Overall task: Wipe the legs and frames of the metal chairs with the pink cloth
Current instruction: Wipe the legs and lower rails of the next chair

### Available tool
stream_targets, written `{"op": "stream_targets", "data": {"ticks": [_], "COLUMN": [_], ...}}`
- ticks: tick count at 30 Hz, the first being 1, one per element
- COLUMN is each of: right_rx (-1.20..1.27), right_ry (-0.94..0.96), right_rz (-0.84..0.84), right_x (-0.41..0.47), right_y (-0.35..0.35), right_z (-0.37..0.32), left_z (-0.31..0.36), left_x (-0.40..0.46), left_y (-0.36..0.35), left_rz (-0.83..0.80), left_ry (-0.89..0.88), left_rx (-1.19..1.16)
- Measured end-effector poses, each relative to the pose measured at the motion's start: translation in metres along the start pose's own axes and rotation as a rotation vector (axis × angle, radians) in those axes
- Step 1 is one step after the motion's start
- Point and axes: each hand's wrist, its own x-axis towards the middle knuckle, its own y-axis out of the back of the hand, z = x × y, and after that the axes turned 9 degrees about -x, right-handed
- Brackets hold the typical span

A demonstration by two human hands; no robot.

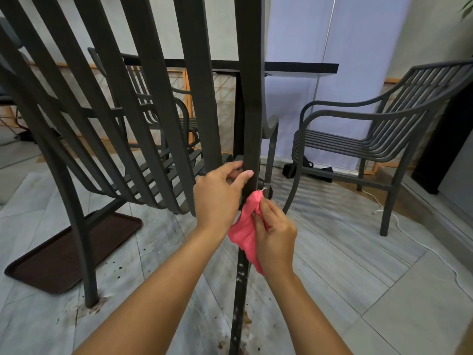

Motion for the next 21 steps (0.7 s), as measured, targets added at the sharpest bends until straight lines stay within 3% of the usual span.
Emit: {"op": "stream_targets", "data": {"ticks": [10, 16, 21], "right_rx": [-0.041, 0.022, -0.114], "right_ry": [-0.078, -0.182, -0.087], "right_rz": [-0.031, -0.152, -0.221], "right_x": [-0.020, -0.028, -0.026], "right_y": [-0.007, 0.002, 0.010], "right_z": [0.007, 0.007, 0.017], "left_z": [0.000, 0.003, 0.004], "left_x": [-0.001, -0.002, -0.004], "left_y": [0.000, 0.001, 0.004], "left_rz": [0.003, -0.016, -0.048], "left_ry": [-0.014, -0.018, -0.028], "left_rx": [0.036, 0.074, 0.095]}}
